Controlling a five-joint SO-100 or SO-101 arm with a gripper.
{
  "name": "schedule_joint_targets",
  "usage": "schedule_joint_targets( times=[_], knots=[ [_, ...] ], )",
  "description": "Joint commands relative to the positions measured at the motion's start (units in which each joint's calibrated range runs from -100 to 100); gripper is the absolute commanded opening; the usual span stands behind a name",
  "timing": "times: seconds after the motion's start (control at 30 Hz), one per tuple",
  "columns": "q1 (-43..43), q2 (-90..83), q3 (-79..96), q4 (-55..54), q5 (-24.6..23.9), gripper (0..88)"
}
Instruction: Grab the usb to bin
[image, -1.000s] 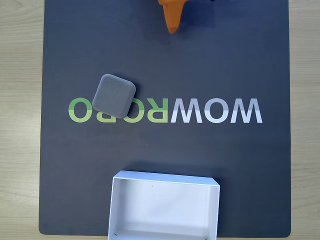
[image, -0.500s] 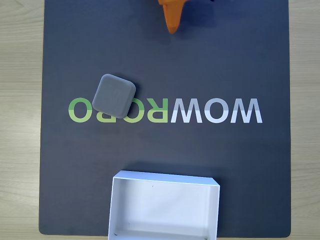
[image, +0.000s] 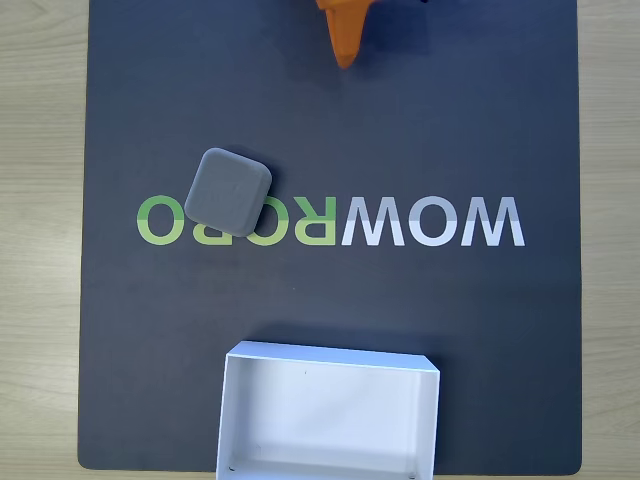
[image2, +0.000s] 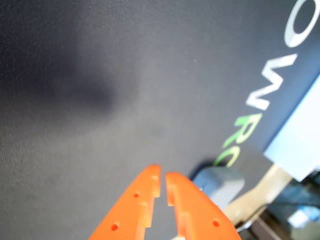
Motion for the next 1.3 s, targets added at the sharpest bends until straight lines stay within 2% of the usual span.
schedule_joint_targets(
  times=[0.0,0.87,1.07,1.27],
  knots=[
    [0.0,0.0,0.0,0.0,0.1,1.0],
    [0.7,0.7,-0.1,-0.8,0.3,1.6],
    [2.8,8.0,-4.6,-9.9,0.4,1.7],
    [5.8,31.5,-20.2,-21.6,0.1,1.7]
  ],
)
